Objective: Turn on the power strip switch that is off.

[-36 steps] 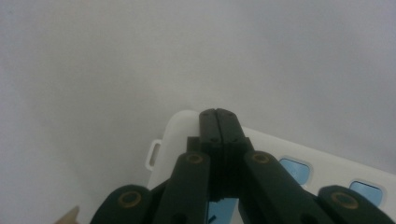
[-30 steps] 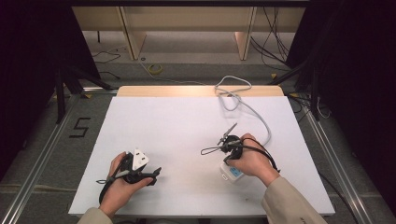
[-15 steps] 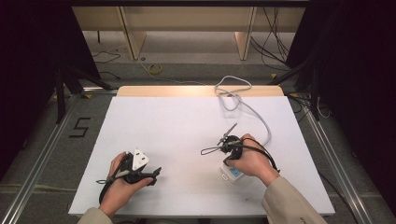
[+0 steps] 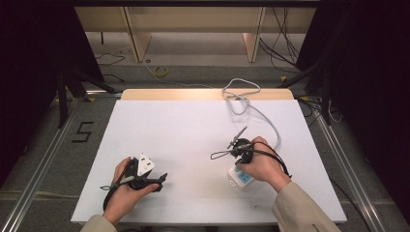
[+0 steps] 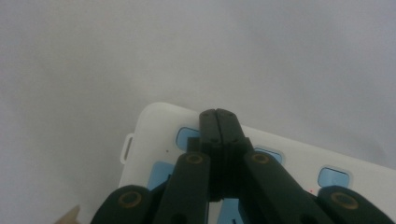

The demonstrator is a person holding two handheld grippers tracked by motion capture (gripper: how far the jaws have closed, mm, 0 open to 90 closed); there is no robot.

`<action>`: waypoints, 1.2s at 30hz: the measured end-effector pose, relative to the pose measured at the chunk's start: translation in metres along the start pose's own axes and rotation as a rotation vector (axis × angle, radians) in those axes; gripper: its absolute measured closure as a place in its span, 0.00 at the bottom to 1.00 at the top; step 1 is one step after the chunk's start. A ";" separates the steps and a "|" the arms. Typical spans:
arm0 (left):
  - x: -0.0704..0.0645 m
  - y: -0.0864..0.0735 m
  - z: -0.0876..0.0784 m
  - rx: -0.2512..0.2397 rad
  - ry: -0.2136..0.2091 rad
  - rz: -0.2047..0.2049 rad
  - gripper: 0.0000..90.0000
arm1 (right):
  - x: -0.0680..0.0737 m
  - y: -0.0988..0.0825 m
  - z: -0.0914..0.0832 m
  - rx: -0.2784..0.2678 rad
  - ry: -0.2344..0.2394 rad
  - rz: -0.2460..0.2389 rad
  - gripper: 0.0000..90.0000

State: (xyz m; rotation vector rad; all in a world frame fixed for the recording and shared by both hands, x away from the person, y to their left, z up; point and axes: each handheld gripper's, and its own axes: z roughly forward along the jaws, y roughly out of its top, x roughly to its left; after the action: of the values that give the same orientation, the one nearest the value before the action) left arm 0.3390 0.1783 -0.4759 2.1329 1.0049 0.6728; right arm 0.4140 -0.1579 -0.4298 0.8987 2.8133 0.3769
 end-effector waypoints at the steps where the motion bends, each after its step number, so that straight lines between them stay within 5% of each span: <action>1: 0.000 0.000 0.000 -0.002 0.000 -0.002 0.23 | 0.000 0.000 0.000 0.000 0.000 0.000 1.00; 4: 0.001 0.000 0.000 -0.002 0.000 -0.004 0.23 | 0.001 0.000 0.000 0.000 -0.004 -0.009 1.00; 7: 0.000 0.000 0.000 -0.003 -0.001 -0.005 0.23 | 0.004 0.002 -0.002 -0.045 0.075 0.011 1.00; 12: 0.001 -0.001 -0.001 -0.005 0.000 -0.008 0.23 | 0.007 0.005 0.000 -0.030 0.073 -0.019 1.00; 36: 0.000 0.000 -0.001 -0.004 -0.003 -0.002 0.23 | 0.004 0.002 0.001 -0.014 0.050 0.005 1.00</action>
State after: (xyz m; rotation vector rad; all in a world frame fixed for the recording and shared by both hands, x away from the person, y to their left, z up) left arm 0.3384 0.1788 -0.4758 2.1290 1.0034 0.6700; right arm 0.4123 -0.1541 -0.4302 0.9062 2.8506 0.4248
